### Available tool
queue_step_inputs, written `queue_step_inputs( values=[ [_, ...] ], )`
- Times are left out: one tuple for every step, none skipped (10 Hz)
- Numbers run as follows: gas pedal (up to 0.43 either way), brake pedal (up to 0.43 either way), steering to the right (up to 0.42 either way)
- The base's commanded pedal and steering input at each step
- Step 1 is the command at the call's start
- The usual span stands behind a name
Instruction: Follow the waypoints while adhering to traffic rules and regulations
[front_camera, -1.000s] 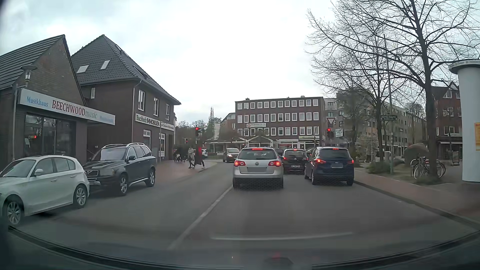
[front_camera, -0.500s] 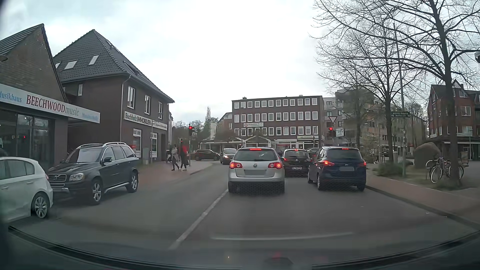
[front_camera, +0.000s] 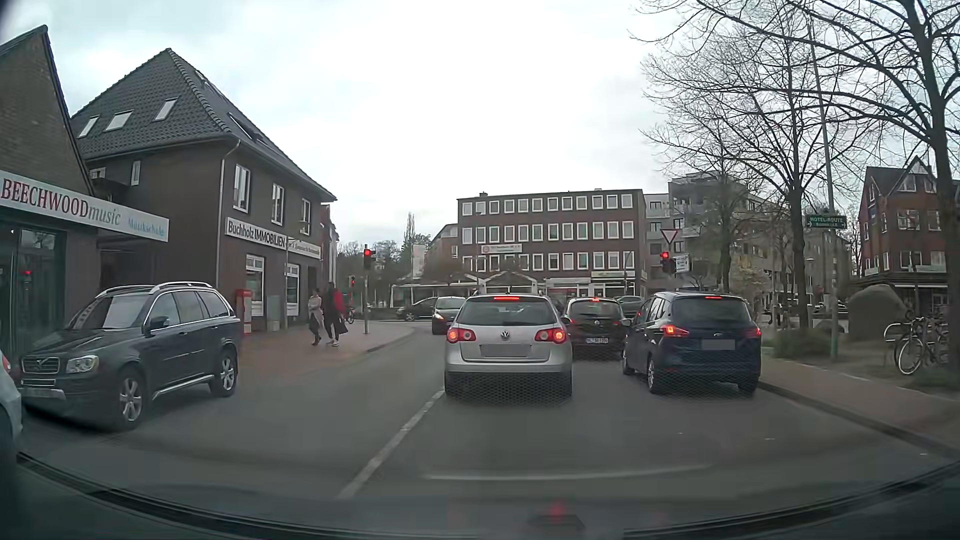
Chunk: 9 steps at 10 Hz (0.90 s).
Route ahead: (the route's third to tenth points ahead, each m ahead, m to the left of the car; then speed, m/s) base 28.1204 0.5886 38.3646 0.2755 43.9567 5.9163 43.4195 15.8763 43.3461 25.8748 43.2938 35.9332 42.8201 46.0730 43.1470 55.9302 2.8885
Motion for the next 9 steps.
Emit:
queue_step_inputs(
  values=[
    [0.000, 0.006, 0.025],
    [0.000, 0.006, 0.025],
    [0.000, 0.055, 0.025],
    [0.000, 0.122, 0.024],
    [0.000, 0.152, 0.021],
    [0.000, 0.183, 0.019],
    [0.000, 0.213, 0.018],
    [0.000, 0.226, 0.018],
    [0.000, 0.232, 0.018]
  ],
)
